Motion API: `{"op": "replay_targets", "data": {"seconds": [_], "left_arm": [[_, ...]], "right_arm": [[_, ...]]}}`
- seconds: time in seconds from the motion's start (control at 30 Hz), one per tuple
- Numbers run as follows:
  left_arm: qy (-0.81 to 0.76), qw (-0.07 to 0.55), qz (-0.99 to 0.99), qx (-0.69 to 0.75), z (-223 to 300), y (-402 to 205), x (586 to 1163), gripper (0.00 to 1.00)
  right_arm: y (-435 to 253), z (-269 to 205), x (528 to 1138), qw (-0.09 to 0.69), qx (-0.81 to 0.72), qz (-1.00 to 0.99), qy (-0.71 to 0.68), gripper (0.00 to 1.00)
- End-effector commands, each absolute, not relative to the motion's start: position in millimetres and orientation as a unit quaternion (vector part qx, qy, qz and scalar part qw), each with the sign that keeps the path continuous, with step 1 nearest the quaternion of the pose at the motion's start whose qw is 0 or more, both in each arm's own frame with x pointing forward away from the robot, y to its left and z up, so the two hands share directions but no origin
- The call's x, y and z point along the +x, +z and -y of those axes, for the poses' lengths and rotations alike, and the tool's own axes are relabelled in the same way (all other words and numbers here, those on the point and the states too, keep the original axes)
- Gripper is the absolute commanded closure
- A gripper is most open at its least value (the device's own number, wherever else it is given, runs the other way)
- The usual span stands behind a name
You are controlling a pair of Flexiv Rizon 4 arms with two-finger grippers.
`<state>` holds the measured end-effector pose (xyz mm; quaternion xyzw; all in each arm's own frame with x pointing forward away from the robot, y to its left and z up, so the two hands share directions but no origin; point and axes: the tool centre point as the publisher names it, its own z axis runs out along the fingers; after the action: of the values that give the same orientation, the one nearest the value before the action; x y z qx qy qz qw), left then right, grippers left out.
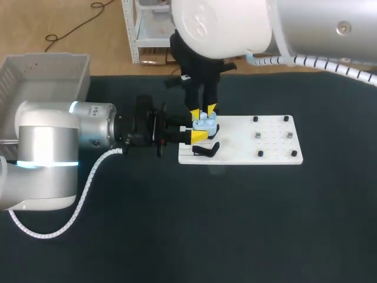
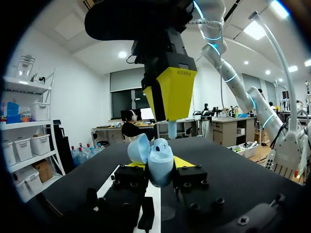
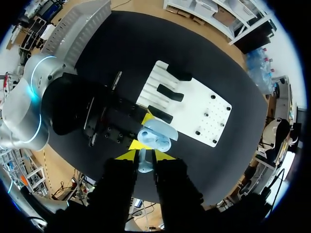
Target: Pick up each earbud case from the left stands, insert the matching earbuds, close the lid, and place the case in the box.
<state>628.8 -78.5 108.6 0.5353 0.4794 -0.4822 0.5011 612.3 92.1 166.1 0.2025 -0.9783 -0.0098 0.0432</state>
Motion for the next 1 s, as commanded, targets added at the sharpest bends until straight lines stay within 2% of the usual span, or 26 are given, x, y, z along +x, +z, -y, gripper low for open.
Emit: {"op": "replay_targets", "data": {"seconds": [0.03, 1.0], "left_arm": [[-0.481, 0.503, -0.479, 0.535, 78, 108, 628, 1.00], [-0.481, 0.503, -0.479, 0.535, 78, 108, 628, 1.00]], "right_arm": [[162, -91, 608, 0.032, 0.201, 0.979, -0.007, 1.00], [153, -93, 625, 0.035, 0.198, 0.980, 0.000, 1.00]]}}
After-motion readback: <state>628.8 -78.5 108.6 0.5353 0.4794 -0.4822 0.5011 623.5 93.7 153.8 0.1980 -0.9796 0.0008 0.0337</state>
